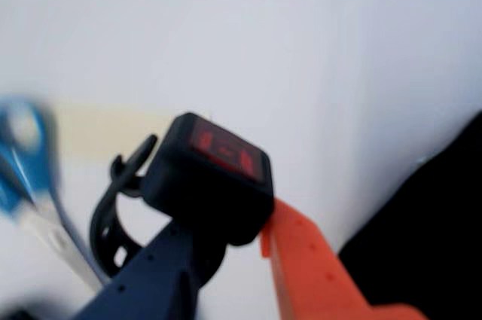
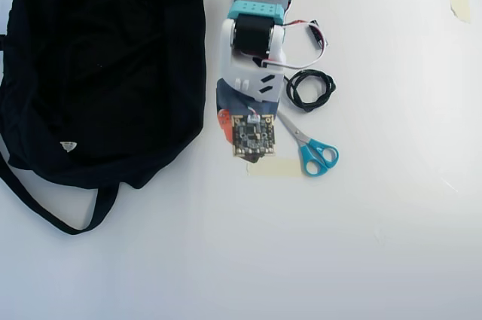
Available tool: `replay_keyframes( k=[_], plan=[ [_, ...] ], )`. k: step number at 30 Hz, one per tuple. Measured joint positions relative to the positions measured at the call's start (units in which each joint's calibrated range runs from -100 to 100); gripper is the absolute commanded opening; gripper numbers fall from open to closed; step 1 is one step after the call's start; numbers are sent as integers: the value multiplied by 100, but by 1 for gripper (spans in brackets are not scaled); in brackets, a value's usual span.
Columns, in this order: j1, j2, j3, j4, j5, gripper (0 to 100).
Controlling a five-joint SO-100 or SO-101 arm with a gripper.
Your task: Put the bike light into the black bag
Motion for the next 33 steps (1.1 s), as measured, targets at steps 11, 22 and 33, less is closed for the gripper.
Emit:
replay_keyframes(
  k=[11,22,33],
  plan=[
    [29,-116,-503,34,-1021,2],
    [434,-399,637,34,-816,2],
    [1087,-2424,3404,34,-982,2]
  ],
)
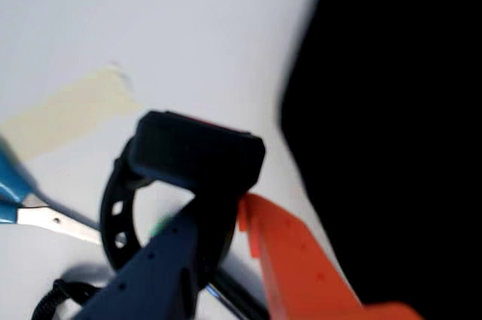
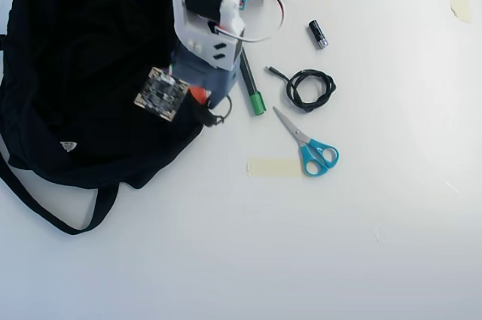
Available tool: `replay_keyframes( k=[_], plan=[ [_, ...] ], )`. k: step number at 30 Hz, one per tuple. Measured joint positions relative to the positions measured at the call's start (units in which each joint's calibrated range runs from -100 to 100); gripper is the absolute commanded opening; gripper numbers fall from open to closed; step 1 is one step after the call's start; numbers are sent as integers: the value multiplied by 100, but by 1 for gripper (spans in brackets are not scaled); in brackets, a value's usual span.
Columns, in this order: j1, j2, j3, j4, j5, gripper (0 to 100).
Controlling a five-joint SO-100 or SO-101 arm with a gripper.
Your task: Put the bike light into the black bag
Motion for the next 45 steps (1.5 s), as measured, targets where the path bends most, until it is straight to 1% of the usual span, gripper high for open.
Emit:
replay_keyframes(
  k=[5,10,12,13,16,17,21,23,25,28,29,31,33,36,37,40,41,42,43,44,45],
  plan=[
    [595,-888,904,0,-156,2],
    [1418,-1088,1572,0,-249,2],
    [1675,-1104,1730,0,-376,2],
    [2065,-1104,1745,0,-415,2],
    [2711,-1121,1745,0,-469,2],
    [3079,-1121,1745,-26,-444,2],
    [4122,-980,1910,-687,-464,2],
    [4137,-282,1942,-884,-464,2],
    [4195,17,1973,-1125,-469,2],
    [4269,191,1981,-1134,-469,2],
    [4320,191,1981,-1134,-469,7],
    [4379,191,1981,-1134,-469,29],
    [4379,191,1981,-1134,-469,39],
    [4284,133,1840,-893,-469,39],
    [4056,-199,1714,-799,-469,37],
    [3262,-1162,1659,-455,-469,11],
    [2638,-1528,1659,-421,-474,5],
    [2138,-1785,1659,-421,-474,2],
    [1734,-1951,1643,-421,-469,2],
    [764,-2076,1643,-421,-469,2],
    [272,-2109,1643,-421,-469,2]
  ],
)
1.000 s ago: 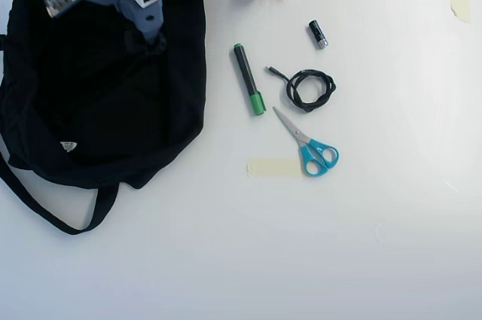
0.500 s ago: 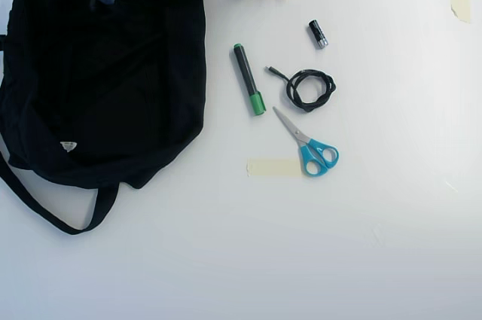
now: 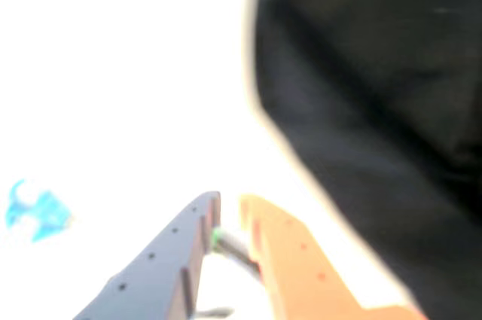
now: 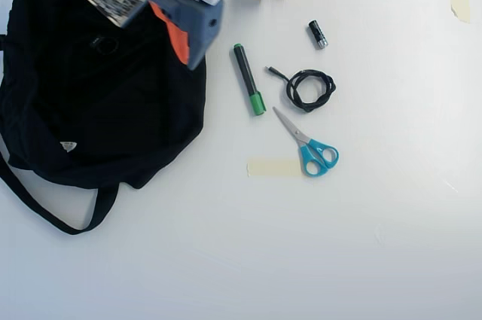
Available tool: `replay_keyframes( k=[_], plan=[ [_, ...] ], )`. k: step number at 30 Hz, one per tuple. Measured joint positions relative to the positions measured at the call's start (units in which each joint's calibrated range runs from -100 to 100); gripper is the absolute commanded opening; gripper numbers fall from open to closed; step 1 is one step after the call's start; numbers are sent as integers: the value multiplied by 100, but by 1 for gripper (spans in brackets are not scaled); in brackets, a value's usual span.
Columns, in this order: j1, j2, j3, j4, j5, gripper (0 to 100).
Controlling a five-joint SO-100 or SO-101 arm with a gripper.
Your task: Put the bike light into the black bag
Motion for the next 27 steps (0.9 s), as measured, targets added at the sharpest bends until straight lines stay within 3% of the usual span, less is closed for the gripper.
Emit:
replay_keyframes(
  k=[3,5,12,18,27],
  plan=[
    [-1249,-490,0,146,-313,2],
    [-1403,-722,71,198,-298,2],
    [-1477,-2150,1863,112,562,2],
    [-1492,-3288,4080,-927,874,2],
    [-1778,-5787,8231,-2971,908,2]
  ],
)
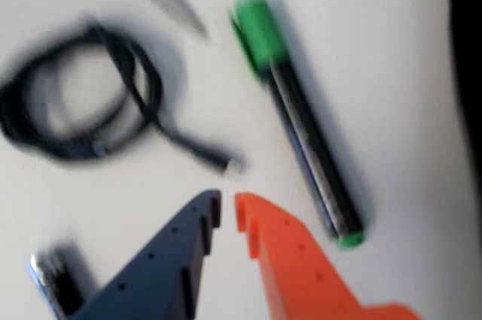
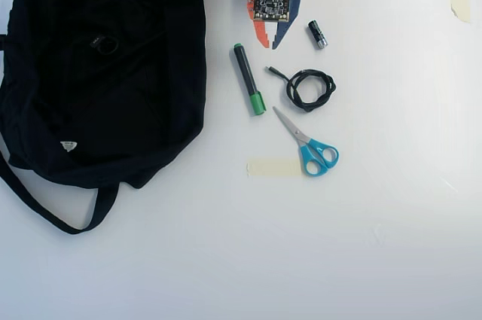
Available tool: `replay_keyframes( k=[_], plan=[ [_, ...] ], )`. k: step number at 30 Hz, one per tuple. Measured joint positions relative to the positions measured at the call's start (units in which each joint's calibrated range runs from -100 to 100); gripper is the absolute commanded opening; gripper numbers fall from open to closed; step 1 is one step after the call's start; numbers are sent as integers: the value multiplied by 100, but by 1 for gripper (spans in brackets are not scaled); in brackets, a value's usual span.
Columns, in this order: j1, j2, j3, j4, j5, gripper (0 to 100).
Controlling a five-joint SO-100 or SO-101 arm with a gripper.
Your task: Put the bike light into the black bag
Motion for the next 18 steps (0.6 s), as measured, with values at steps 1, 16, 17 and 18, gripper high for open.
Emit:
replay_keyframes(
  k=[1,16,17,18],
  plan=[
    [-125,-232,338,-43,5,2],
    [-353,-3844,3648,-26,5,2],
    [-375,-3935,3679,189,5,2],
    [-389,-4018,3679,395,5,2]
  ],
)
